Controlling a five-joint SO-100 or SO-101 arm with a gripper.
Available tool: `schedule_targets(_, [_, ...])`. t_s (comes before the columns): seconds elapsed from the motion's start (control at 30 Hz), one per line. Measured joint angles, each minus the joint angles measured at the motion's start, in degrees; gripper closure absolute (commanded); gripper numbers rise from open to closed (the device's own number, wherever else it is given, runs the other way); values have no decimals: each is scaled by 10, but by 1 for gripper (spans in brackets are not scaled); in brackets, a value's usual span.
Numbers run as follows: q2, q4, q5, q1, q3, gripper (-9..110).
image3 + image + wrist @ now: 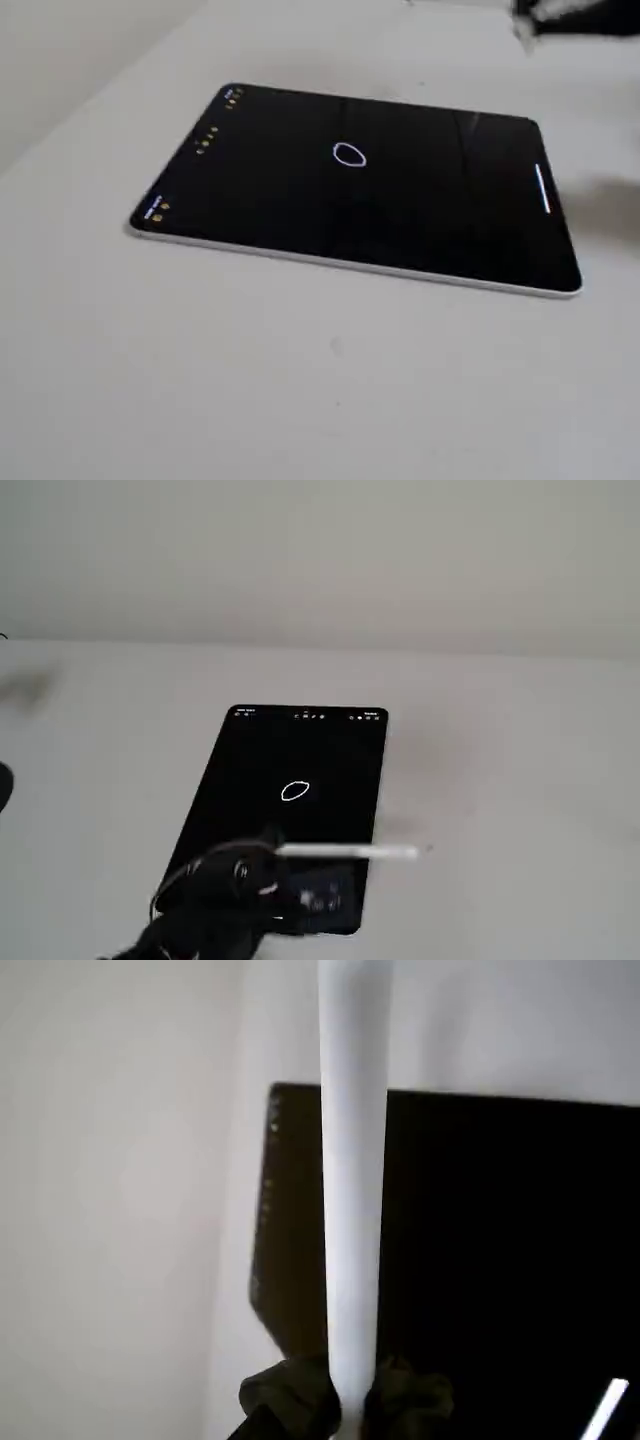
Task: Draw a circular shape on the ipad using the apple pencil
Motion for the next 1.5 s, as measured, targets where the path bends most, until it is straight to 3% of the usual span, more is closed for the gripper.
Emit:
schedule_targets(0.27, [42, 25, 0, -8, 76, 101])
schedule_targets(1.5, [44, 44, 2, -11, 79, 101])
